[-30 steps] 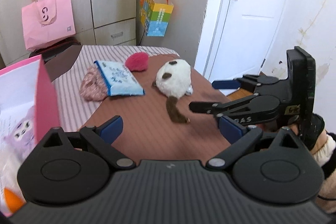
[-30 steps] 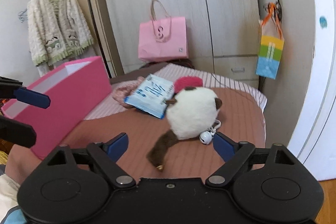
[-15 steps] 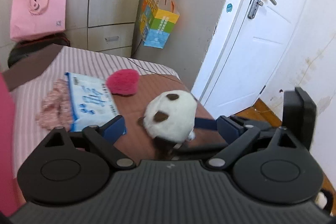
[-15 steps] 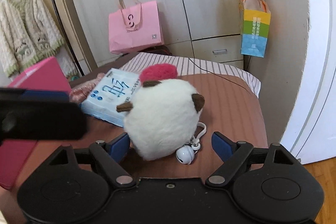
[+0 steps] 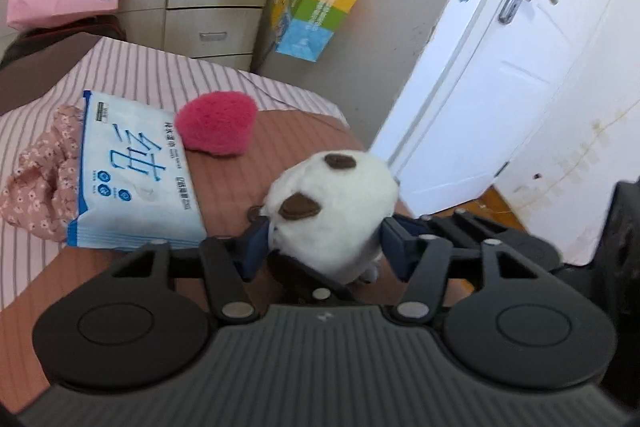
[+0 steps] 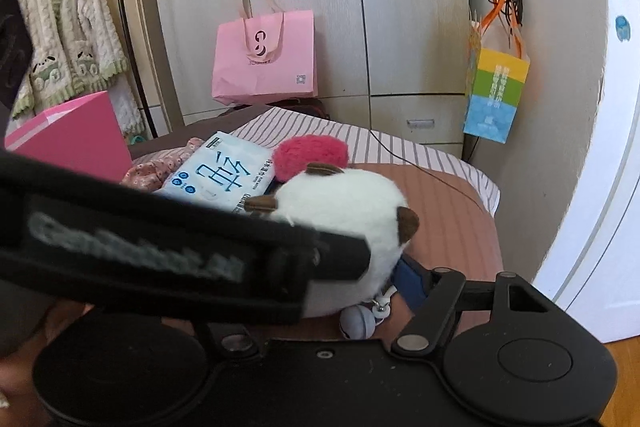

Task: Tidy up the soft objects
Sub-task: 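Close the left tool on the white plush dog's head and lift it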

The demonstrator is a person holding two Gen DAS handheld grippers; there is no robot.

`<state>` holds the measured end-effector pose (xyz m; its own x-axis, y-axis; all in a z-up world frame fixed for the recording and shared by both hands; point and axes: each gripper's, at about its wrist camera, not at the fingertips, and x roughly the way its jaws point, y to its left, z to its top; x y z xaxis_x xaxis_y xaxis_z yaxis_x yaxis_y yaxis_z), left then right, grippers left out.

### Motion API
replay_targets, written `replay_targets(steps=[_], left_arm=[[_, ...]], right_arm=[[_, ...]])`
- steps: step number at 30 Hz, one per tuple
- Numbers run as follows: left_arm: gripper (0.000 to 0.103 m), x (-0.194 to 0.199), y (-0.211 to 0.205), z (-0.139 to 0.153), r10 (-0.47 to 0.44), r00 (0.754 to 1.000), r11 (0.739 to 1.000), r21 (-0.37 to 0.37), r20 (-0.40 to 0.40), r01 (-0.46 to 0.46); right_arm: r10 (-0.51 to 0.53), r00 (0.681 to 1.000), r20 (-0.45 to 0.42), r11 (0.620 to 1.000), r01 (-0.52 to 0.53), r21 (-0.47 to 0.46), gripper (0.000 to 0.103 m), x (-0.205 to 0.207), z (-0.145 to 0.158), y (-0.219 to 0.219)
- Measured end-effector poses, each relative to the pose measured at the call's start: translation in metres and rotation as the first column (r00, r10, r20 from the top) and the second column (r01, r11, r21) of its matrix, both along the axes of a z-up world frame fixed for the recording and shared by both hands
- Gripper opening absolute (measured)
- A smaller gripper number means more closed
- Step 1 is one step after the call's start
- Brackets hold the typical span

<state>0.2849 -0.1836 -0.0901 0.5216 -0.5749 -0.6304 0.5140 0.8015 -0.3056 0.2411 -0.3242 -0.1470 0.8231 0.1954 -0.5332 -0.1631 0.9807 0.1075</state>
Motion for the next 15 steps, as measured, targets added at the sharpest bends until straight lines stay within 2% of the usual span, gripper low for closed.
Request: replay_targets(steps=[5, 9, 15], left_arm=[[0.055, -0.015, -0.005, 0.003, -0.002, 0.999, 1.000, 0.031, 0.047, 0.001], [0.055, -0.027, 0.001, 0.009, -0.018, 0.998, 1.000, 0.016, 0.054, 0.018], [0.055, -0.056, 0.007, 0.014, -0.002, 0.998, 0.997, 0.074, 0.057, -0.003]], right_arm=[[-0.005, 1.000, 0.020, 1.000, 0.005, -0.020, 0.070, -0.006, 0.001, 0.003], [-0.009, 0.999, 0.035, 1.000, 0.010, -0.004, 0.070, -0.019, 0.004, 0.000], [0.001, 0.999, 0.037, 1.000, -0.001, -0.007, 0.070, -0.043, 0.005, 0.012]])
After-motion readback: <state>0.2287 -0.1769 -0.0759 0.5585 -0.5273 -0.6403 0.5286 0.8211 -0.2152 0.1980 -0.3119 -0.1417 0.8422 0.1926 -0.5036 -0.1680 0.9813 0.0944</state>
